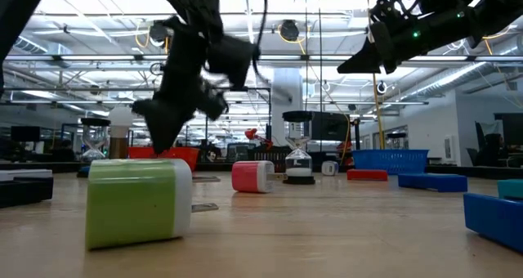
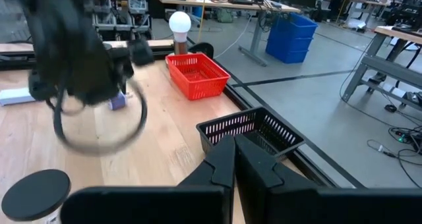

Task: Pick & Place Office items
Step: Put the middle left purple charger adapter into the red bin

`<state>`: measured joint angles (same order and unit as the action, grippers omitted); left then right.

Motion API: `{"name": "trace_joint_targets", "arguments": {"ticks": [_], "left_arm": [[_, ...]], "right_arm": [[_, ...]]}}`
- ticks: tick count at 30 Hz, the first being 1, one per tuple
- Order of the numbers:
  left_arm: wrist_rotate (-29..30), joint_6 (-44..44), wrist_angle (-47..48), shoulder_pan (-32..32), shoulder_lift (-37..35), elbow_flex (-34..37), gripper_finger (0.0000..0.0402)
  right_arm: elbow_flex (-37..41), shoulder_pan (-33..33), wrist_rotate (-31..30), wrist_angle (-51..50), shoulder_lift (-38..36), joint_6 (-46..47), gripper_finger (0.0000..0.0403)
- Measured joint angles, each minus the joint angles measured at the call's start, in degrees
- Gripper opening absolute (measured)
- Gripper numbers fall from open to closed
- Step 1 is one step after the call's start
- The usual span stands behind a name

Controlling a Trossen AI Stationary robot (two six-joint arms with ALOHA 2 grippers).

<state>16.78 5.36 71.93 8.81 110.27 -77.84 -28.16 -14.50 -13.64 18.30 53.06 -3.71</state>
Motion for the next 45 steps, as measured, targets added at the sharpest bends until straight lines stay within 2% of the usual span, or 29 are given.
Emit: {"name": "trace_joint_targets", "arguments": {"ticks": [3,6,9,13,16,20,25,35,39,45], "left_arm": [[-4.1,-4.5,-5.0,0.8,-6.6,2.5,0.0137],[-7.6,-17.3,-9.8,2.3,-13.6,6.9,0.0122],[-8.4,-28.5,-12.0,3.2,-18.1,12.1,0.0129],[-8.9,-37.3,-15.1,4.7,-20.1,17.9,0.0177],[-9.9,-38.8,-19.4,6.3,-19.5,21.1,0.0229],[-9.7,-37.1,-23.6,8.2,-18.8,21.8,0.0290],[-9.1,-38.5,-21.7,9.3,-17.6,21.3,0.0319],[-9.3,-40.2,-20.0,9.1,-16.1,21.5,0.0316],[-9.6,-39.1,-21.3,9.2,-13.5,21.5,0.0286],[-9.7,-35.8,-23.4,9.1,-12.1,21.3,0.0218]], "right_arm": [[0.0,0.0,0.0,-0.7,0.0,0.0,0.0000],[0.0,0.0,0.0,-0.6,0.0,0.0,0.0000],[0.0,0.0,0.2,-0.1,0.0,0.0,0.0000],[0.0,0.0,0.2,0.4,0.0,0.0,0.0000],[0.0,0.0,0.2,0.5,0.0,0.0,0.0000],[0.0,0.0,0.2,0.6,0.0,0.0,0.0000],[0.0,0.0,0.2,0.7,0.0,0.0,0.0000],[0.0,0.0,0.2,0.7,0.0,0.0,0.0000],[0.0,0.0,0.2,0.7,0.0,0.0,0.0000],[0.0,0.0,0.2,0.7,0.0,0.0,0.0000]]}}
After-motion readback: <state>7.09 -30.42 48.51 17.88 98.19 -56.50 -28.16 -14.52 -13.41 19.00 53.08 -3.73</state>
